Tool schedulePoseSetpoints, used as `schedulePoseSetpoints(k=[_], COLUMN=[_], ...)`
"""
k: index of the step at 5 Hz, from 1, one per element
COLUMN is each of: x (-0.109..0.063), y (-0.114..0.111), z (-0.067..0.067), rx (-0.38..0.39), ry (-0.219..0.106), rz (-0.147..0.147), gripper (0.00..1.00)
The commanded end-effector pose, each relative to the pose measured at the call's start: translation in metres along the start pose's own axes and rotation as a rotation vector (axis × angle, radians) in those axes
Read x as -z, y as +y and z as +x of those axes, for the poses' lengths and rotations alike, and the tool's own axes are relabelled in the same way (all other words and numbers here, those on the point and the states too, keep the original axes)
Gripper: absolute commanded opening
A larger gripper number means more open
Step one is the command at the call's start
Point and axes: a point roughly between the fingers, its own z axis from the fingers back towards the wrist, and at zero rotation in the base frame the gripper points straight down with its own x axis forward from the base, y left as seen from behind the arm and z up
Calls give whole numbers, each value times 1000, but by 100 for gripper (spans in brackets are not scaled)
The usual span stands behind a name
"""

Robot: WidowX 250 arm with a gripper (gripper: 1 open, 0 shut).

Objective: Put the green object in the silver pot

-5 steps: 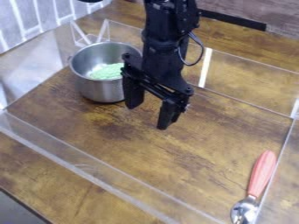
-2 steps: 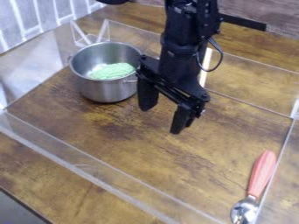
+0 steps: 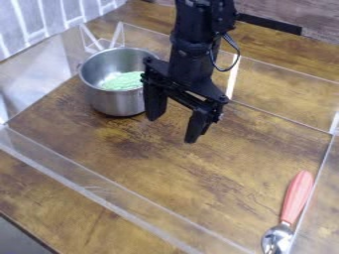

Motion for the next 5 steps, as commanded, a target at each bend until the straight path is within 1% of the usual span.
schedulePoseSetpoints(k=[1,2,3,4,5], x=[-29,-27,-21,-15,-9], y=[4,12,19,18,14], z=[1,0,0,2,0], rx=[-62,-60,-53,22,57], ry=[-84,-86,-78,-70,-59], rz=[-27,-40,-49,-57,-61], gripper=[100,100,100,100,100])
